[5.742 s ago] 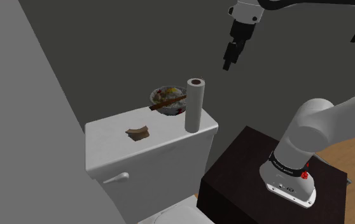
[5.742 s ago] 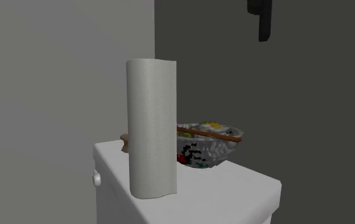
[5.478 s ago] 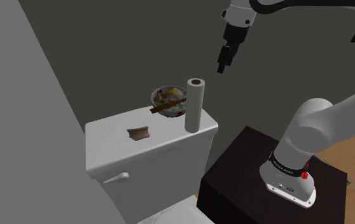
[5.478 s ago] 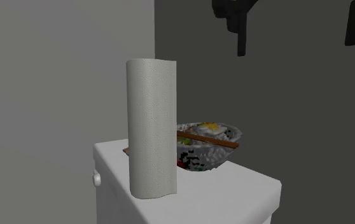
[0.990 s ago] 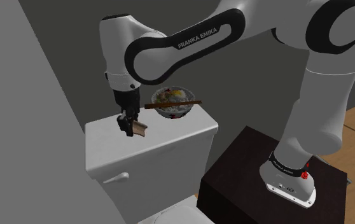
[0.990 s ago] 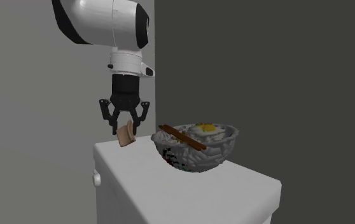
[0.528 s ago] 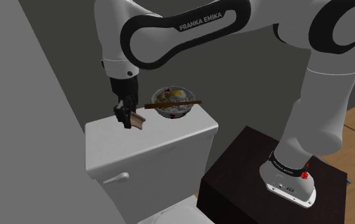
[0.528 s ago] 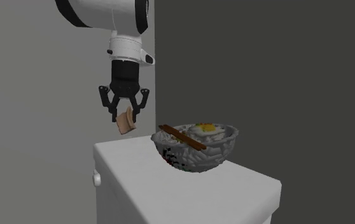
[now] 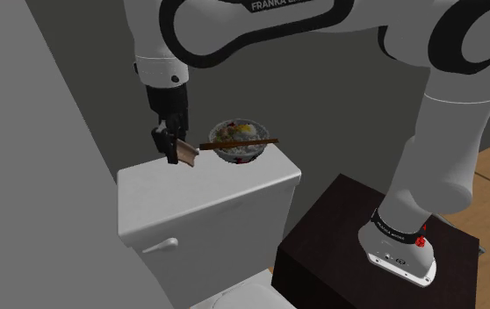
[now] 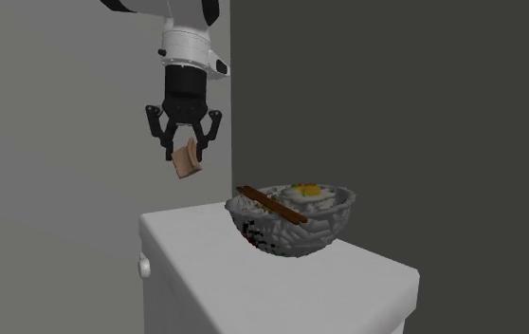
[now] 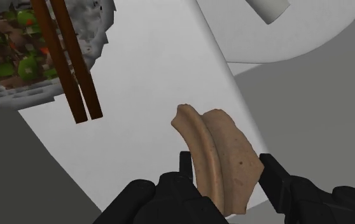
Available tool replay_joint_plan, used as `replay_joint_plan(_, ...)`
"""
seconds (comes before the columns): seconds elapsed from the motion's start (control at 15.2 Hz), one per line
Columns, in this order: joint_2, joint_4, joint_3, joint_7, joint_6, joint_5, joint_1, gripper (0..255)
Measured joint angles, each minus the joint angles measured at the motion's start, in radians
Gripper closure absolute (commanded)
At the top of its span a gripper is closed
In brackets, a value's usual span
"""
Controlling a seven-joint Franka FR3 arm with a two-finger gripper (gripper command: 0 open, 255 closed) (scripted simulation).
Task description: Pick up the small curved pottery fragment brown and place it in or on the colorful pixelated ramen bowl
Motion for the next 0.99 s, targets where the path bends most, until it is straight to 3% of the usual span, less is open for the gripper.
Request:
replay_joint_plan(0.53, 0.011, 0.116, 0.002, 0.003, -0.105, -0.005, 0.006, 255)
replay_joint_plan(0.99, -0.123, -0.041, -0.053, -0.152, -0.077, 0.063, -0.097, 255)
